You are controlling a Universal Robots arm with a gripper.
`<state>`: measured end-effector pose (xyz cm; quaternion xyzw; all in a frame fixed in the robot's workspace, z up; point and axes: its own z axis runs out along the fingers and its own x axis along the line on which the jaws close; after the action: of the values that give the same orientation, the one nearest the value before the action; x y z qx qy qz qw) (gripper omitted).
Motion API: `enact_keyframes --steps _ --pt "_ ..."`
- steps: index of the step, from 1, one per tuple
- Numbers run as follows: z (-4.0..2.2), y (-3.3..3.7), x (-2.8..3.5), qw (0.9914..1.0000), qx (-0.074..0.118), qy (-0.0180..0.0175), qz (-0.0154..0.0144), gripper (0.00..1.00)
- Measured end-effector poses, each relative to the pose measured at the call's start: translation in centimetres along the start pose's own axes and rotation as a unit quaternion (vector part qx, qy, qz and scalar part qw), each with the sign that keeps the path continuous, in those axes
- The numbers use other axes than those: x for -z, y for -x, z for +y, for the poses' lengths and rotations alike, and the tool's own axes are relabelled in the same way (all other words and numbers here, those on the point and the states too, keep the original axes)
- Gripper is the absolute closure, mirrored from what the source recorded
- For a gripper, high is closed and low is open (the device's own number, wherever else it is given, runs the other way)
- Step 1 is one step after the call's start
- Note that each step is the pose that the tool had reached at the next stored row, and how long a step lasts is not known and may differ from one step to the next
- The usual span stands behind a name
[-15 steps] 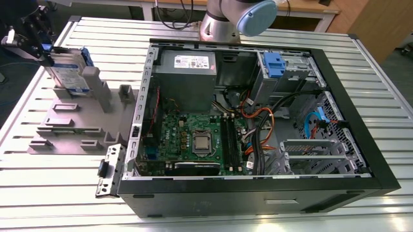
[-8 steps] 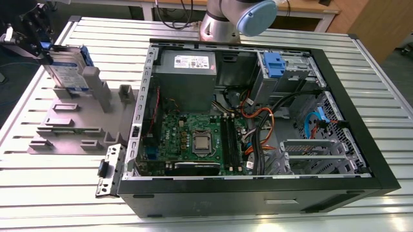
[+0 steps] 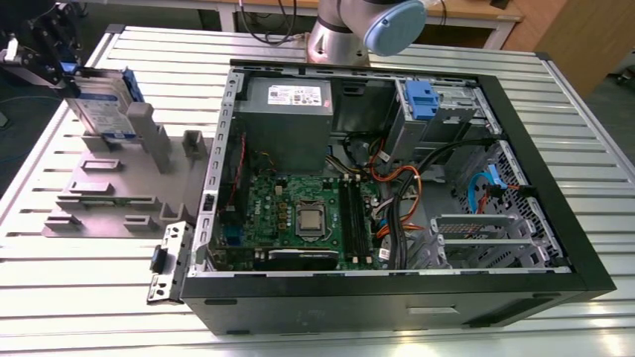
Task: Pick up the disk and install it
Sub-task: 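Pick up the disk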
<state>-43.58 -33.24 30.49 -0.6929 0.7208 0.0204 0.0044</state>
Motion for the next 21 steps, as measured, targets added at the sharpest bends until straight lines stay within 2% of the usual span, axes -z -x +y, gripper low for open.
enact_keyframes --steps 11,21 --pt "0.01 0.01 0.27 1.00000 0.000 0.0002 0.0004 0.63" --pt "0.02 0.03 0.89 1.00000 0.000 0.0000 0.0003 0.63"
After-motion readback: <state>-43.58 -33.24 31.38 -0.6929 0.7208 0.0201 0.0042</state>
